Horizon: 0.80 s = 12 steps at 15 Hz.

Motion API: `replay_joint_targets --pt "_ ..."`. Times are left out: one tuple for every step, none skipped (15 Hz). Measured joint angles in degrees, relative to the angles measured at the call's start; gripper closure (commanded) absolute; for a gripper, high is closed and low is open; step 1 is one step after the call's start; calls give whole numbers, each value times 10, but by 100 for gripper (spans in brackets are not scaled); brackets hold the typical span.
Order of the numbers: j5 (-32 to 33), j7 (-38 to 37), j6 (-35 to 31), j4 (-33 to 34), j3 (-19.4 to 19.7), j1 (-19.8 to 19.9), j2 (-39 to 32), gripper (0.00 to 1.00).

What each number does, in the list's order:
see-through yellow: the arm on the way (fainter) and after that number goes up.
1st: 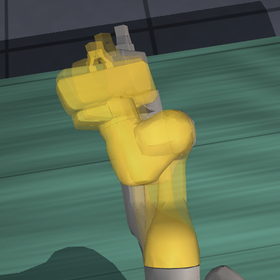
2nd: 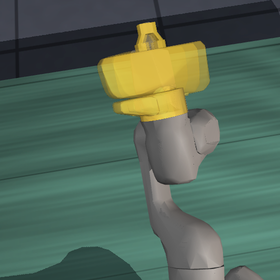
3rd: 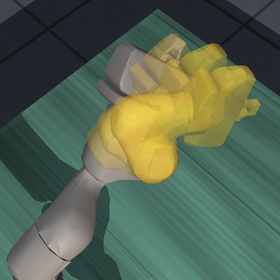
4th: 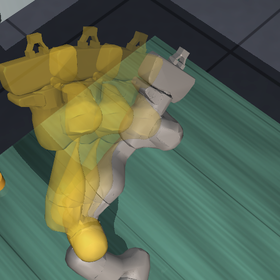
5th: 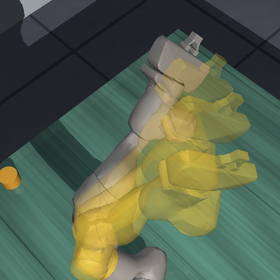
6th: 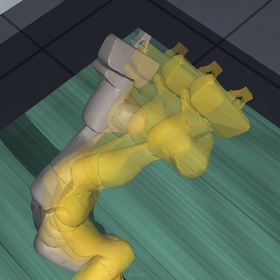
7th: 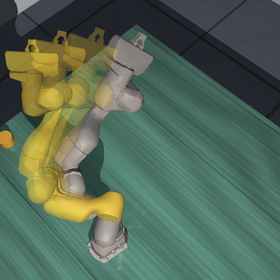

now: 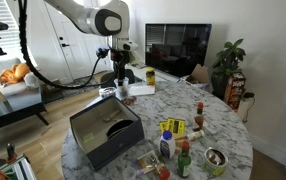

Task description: Pick up the blue box and put it a bit forward on the table, pick up the blue box lid and place it the right way up on the blue box

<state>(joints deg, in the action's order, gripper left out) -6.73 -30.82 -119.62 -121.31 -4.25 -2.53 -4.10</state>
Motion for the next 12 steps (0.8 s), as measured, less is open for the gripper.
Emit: replay_joint_targets --pt "-5 -7 0 0 4 0 -12 0" --pt "-12 -15 -1 2 8 1 -27 0" --pt "-19 -24 -2 4 11 2 -41 0" --pt "-27 -33 -5 6 14 2 -55 0" --pt "-38 -40 -8 9 17 2 -70 0" --pt "-50 -46 -13 12 19 2 -83 0" --pt "-63 -53 -22 13 22 2 -97 0" --pt "-76 -62 -34 14 24 3 -109 0" --pt "-88 -71 -49 14 27 3 -121 0" --pt "-100 -83 -68 14 29 3 -132 0" --pt "-111 -96 -87 14 31 3 -142 0" --pt "-122 -109 -104 13 33 3 -151 0"
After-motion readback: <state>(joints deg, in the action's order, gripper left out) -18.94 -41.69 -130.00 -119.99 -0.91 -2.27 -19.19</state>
